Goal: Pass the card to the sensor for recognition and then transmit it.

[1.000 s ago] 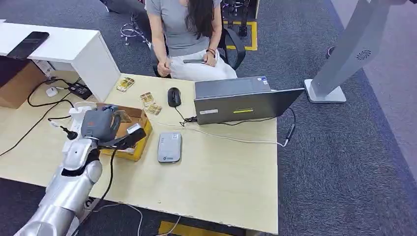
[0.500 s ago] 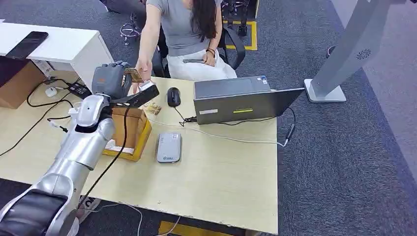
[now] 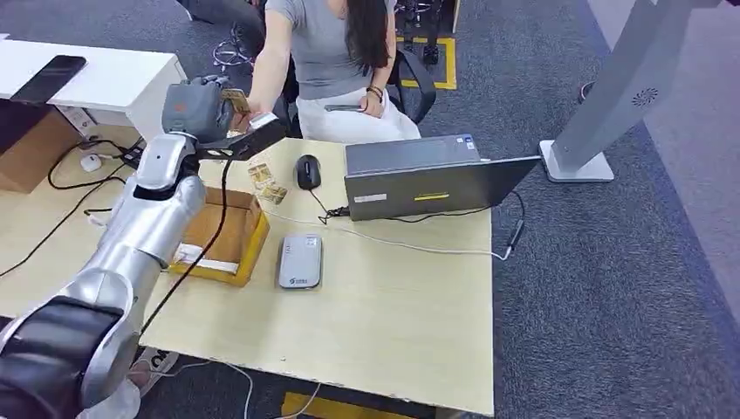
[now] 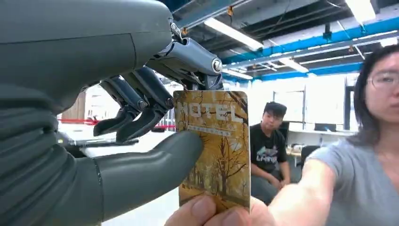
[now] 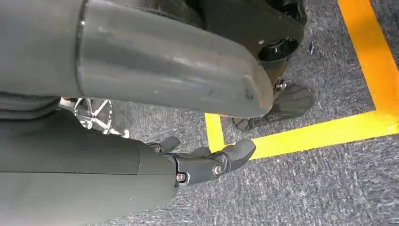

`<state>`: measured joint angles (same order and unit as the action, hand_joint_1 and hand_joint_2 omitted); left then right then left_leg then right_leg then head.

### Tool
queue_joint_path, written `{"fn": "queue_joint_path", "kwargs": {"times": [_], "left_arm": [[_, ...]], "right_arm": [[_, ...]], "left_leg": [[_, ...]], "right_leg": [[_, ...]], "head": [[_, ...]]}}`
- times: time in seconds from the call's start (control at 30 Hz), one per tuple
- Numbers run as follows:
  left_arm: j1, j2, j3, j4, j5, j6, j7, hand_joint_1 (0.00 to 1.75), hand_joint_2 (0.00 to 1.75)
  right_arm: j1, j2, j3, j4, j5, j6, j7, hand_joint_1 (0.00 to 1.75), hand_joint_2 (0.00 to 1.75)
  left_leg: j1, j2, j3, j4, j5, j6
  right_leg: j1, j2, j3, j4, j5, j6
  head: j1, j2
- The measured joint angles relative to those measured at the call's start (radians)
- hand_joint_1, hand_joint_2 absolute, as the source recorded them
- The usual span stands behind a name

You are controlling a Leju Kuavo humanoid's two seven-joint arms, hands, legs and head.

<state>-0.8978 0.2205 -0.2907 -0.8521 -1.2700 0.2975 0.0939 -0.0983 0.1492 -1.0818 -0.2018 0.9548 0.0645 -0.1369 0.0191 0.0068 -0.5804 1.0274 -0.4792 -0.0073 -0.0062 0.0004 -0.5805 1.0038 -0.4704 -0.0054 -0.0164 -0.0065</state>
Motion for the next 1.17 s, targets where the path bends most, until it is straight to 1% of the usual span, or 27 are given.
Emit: {"fn": "queue_joint_path", "kwargs": {"times": [0.07,0.1,0.13,0.17,0.27,0.43,0.77,0.87,0.97,1.17], "left_arm": [[-0.072,-0.01,-0.01,0.084,-0.011,-0.012,0.012,1.75,1.75],[-0.091,-0.011,-0.011,0.104,-0.014,-0.014,0.014,1.75,1.75],[-0.106,-0.012,-0.013,0.12,-0.016,-0.014,0.015,1.41,1.75],[-0.12,-0.014,-0.016,0.138,-0.016,-0.012,0.015,0.0,1.75],[-0.133,-0.016,-0.018,0.168,-0.01,0.015,0.015,0.0,1.75],[-0.132,-0.017,-0.018,0.191,-0.002,0.046,0.018,0.0,1.75],[-0.131,-0.017,-0.018,0.202,-0.001,0.047,0.017,0.0,1.75],[-0.128,-0.015,-0.018,0.202,0.009,0.065,0.014,0.0,1.75],[-0.119,-0.008,-0.018,0.202,0.021,0.079,0.005,0.0,1.75],[-0.092,0.013,-0.018,0.185,0.052,0.085,-0.019,0.0,1.75]], "right_arm": [[-0.001,0.002,0.003,0.0,0.003,0.0,0.003,0.0,0.0],[-0.002,0.003,0.004,0.0,0.003,0.0,0.004,0.0,0.0],[-0.002,0.005,0.005,0.0,0.003,0.0,0.005,0.0,0.0],[-0.001,0.005,0.006,0.0,0.004,-0.001,0.007,0.0,0.0],[-0.001,0.006,0.009,0.0,0.004,-0.001,0.01,0.0,0.0],[-0.002,0.008,0.009,0.0,0.004,-0.001,0.012,0.0,0.0],[-0.002,0.008,0.009,0.0,0.004,-0.001,0.013,0.0,0.0],[-0.002,0.008,0.009,0.0,0.005,-0.001,0.013,0.0,0.0],[-0.002,0.01,0.009,0.0,0.005,-0.001,0.013,0.0,0.0],[-0.001,0.013,0.009,0.0,0.005,-0.002,0.014,0.0,0.0]], "left_leg": [[0.0,-0.001,-0.001,0.0,0.001,0.001],[0.0,0.0,-0.001,0.0,0.001,0.001],[0.0,0.0,-0.001,0.0,0.001,0.001],[0.0,0.0,-0.001,0.0,0.001,0.001],[0.0,0.0,-0.001,0.0,0.001,0.001],[0.0,0.0,-0.001,0.0,0.001,0.001],[0.0,0.0,-0.001,0.0,0.001,0.001],[0.0,0.0,-0.001,0.0,0.001,0.001],[0.0,0.0,-0.001,0.0,0.001,0.001],[0.0,0.0,-0.001,0.0,0.001,0.001]], "right_leg": [[0.0,0.0,0.0,0.0,0.001,0.001],[0.0,0.0,0.0,0.0,0.001,0.001],[0.0,0.001,0.0,0.0,0.001,0.001],[0.0,0.001,0.0,0.0,0.001,0.001],[0.0,0.001,0.0,0.0,0.001,0.001],[0.0,0.0,0.0,0.0,0.001,0.001],[0.0,0.0,0.0,0.0,0.001,0.001],[0.0,0.0,0.0,0.0,0.001,0.001],[0.0,0.0,0.0,0.0,0.001,0.001],[0.0,0.0,0.0,0.0,0.001,0.001]], "head": [[0.002,0.0],[0.0,0.0],[0.0,0.0],[0.001,0.0],[0.0,0.0],[0.001,0.0],[0.0,0.0],[0.0,0.0],[0.001,0.0],[0.001,0.0]]}}
